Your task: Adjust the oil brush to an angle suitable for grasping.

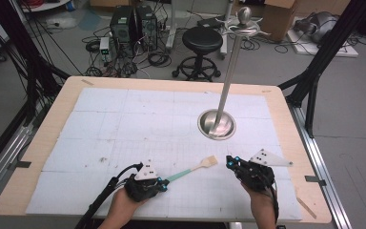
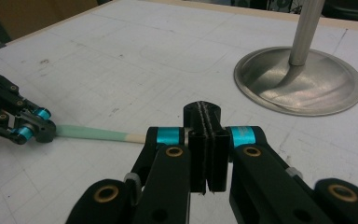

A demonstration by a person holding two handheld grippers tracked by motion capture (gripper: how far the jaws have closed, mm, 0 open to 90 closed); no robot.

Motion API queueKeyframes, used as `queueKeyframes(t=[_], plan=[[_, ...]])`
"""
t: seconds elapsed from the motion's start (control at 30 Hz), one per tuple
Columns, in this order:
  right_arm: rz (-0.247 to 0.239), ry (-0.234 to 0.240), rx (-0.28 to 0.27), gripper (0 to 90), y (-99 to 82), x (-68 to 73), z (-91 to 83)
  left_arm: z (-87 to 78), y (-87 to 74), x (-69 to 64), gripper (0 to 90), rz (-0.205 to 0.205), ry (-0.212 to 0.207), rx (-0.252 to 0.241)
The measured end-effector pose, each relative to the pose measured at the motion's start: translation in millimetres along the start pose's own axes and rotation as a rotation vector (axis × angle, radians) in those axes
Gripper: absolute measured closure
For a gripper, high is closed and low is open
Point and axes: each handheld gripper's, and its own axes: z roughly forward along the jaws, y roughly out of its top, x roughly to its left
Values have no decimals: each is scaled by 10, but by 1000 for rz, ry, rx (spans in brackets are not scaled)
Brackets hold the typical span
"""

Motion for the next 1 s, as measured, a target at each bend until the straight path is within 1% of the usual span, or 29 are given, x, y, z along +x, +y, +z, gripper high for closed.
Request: queueKeyframes(t=[0.03, 0.07, 0.2, 0.23, 0.27, 0.3, 0.33, 0.37, 0.4, 0.43, 0.47, 0.5, 0.53, 0.57, 0.6, 0.63, 0.67, 0.7, 0.73, 0.77, 0.8, 0.83, 0.9, 0.93, 0.97, 1.0], plan=[[5, 0, 4, 899, 0, 9, 0, -4, 3, 19, 896, -6, 13, 0], [-4, -1, 2, 899, -1, 9, 8, -8, 9, 43, 896, -8, 31, 3], [-2, 7, 23, 899, -12, 27, 52, 11, 42, 160, 894, -22, 92, -3], [-5, 9, 29, 899, -10, 33, 81, 19, 49, 192, 894, -24, 99, -3], [-5, 9, 29, 899, -10, 33, 81, 28, 56, 220, 894, -34, 106, -9], [-11, 10, 36, 899, -5, 36, 118, 39, 63, 249, 894, -42, 115, -12], [-6, 12, 43, 899, -5, 44, 141, 65, 87, 309, 894, -60, 128, -19], [-9, 16, 47, 899, -5, 47, 169, 77, 104, 341, 894, -62, 143, -19], [-9, 16, 47, 899, -5, 47, 169, 77, 104, 341, 894, -62, 143, -19], [-9, 15, 54, 899, -5, 55, 197, 90, 120, 375, 894, -66, 156, -18], [-15, 14, 62, 899, -2, 60, 227, 105, 139, 411, 894, -79, 167, -18], [-17, 19, 73, 899, 8, 79, 284, 118, 152, 475, 894, -101, 189, -28], [-17, 19, 73, 899, 8, 79, 284, 118, 152, 475, 894, -101, 189, -28], [-21, 23, 77, 899, 16, 87, 312, 113, 149, 503, 894, -114, 195, -36], [-20, 25, 84, 899, 22, 100, 334, 95, 145, 521, 890, -118, 200, -43], [-28, 29, 91, 899, 31, 113, 387, 61, 140, 539, 870, -109, 195, -54], [-28, 29, 91, 899, 31, 113, 387, 17, 137, 551, 870, -101, 187, -69], [-32, 30, 113, 899, 39, 128, 464, -33, 130, 559, 863, -107, 185, -97], [-38, 29, 122, 899, 43, 129, 511, -88, 116, 575, 860, -123, 169, -135], [-38, 29, 122, 899, 43, 129, 511, -144, 99, 595, 860, -137, 162, -170], [-37, 25, 130, 899, 50, 129, 559, -199, 77, 616, 855, -143, 161, -201], [-27, 20, 139, 899, 66, 124, 651, -253, 55, 638, 855, -148, 157, -231], [-32, 10, 163, 899, 89, 121, 743, -369, 12, 676, 858, -149, 157, -274], [-32, 10, 163, 899, 89, 121, 743, -428, -8, 696, 858, -148, 154, -294], [-35, 0, 192, 899, 101, 114, 827, -544, -46, 739, 863, -153, 159, -325], [-35, 0, 192, 899, 101, 114, 827, -544, -46, 739, 867, -153, 159, -325]])
